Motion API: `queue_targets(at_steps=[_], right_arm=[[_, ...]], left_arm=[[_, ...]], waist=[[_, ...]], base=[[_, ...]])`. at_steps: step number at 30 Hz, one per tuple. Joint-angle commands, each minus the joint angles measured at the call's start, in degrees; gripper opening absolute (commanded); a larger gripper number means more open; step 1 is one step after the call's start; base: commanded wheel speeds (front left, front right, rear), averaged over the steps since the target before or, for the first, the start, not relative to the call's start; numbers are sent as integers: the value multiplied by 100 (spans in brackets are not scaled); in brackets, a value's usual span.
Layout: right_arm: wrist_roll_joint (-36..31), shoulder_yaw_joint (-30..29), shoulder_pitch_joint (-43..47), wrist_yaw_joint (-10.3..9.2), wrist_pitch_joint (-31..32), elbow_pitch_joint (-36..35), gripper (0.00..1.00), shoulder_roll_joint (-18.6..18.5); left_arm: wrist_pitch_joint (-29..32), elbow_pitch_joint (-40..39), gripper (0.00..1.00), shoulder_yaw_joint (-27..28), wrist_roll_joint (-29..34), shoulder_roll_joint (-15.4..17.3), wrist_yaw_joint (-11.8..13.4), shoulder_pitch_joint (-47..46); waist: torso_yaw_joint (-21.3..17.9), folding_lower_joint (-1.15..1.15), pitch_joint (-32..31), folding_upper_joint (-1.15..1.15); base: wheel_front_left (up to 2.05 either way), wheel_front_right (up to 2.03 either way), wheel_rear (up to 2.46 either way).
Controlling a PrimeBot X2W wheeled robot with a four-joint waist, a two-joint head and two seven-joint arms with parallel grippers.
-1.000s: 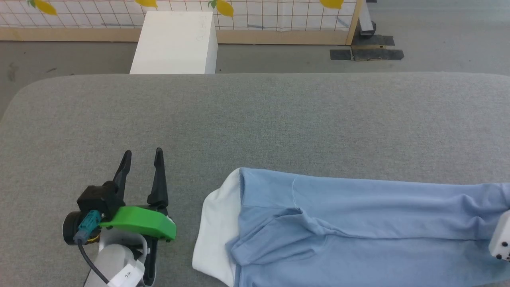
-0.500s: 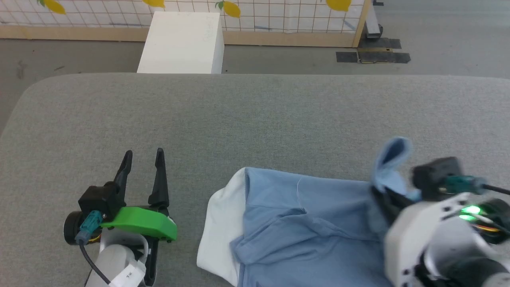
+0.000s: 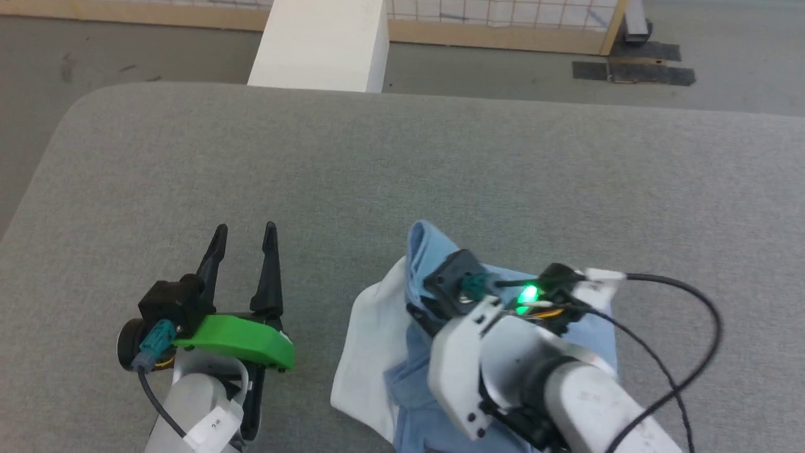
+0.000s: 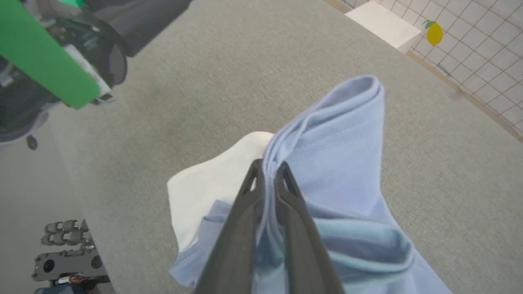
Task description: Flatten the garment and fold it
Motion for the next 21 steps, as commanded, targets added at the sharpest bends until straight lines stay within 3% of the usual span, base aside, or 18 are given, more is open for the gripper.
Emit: queue_targets(at_steps=[1,7,8,9,10,15,21], right_arm=[[61,77,-150,-9,-134,262,0,28],[404,405,-481,-9,-627,1501,0,47],[491,450,-517,-9,-682,1677,23,48],[548,498,-549,-9,-736,1786,77,48],[641,530,-554,-9,-783,1871,100,48],[1170,589,-498,-9,-1253,1745,100,49],[1441,-92,-136,-9,-2802,640,100,49]], left_arm=[[-20,12,100,3,63,-34,-28,-109],[-20,49,100,41,92,-90,-58,-157],[-20,57,100,48,97,-100,-63,-163],[-20,66,100,53,102,-107,-67,-167],[-20,74,100,62,104,-114,-70,-167],[-20,99,100,143,133,-136,-83,-96],[-20,66,100,239,178,-135,-102,17]], waist=[[122,0,121,0],[213,0,221,0],[219,0,226,0],[221,0,225,0],[216,0,220,0],[89,0,100,0],[-135,0,-102,0]], base=[[0,0,0],[0,0,0],[0,0,0],[0,0,0],[0,0,0],[0,0,0],[0,0,0]])
